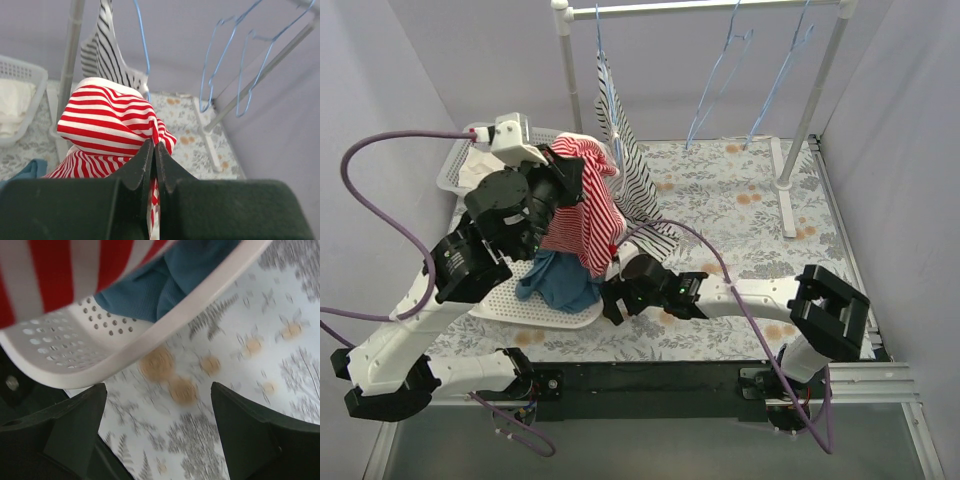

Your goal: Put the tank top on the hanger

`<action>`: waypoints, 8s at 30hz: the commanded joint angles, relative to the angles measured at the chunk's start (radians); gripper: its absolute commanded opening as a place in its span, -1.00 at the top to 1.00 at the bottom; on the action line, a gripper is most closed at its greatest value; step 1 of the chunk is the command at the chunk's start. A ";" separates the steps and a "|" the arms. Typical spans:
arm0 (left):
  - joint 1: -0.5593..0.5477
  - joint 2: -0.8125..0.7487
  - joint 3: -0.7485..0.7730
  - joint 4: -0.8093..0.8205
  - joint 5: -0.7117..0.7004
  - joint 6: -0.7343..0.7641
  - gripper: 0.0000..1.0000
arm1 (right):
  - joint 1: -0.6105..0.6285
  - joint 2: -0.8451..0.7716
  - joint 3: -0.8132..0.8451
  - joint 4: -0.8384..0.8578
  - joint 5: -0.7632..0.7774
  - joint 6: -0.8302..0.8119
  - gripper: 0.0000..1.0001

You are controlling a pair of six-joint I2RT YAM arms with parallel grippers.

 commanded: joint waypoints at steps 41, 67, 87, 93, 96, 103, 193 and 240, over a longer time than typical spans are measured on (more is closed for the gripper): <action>0.006 -0.130 -0.570 0.443 0.435 -0.209 1.00 | -0.109 -0.780 -0.314 -0.359 0.463 0.236 -0.88; -0.019 -0.237 -1.212 0.152 0.743 -0.593 1.00 | -0.479 -0.349 -0.302 0.103 -0.166 0.167 -0.72; -0.019 -0.252 -1.166 0.156 0.716 -0.565 1.00 | -0.479 0.033 -0.087 0.312 -0.330 0.187 -0.03; -0.019 -0.259 -1.115 0.144 0.684 -0.533 0.93 | -0.477 -0.082 -0.154 0.281 -0.253 0.180 0.81; -0.019 -0.275 -1.071 0.136 0.651 -0.510 0.51 | -0.476 -0.197 -0.188 0.227 -0.176 0.166 0.97; -0.019 -0.284 -0.836 0.113 0.565 -0.345 -0.09 | -0.430 -0.429 -0.133 0.048 -0.018 0.083 0.97; 0.089 -0.180 -0.623 0.440 0.541 -0.181 1.00 | -0.347 -0.869 0.024 -0.314 0.483 -0.017 0.97; 0.205 0.868 0.787 0.213 0.725 0.285 -0.01 | -0.347 -0.934 -0.374 -0.452 0.144 0.207 -0.29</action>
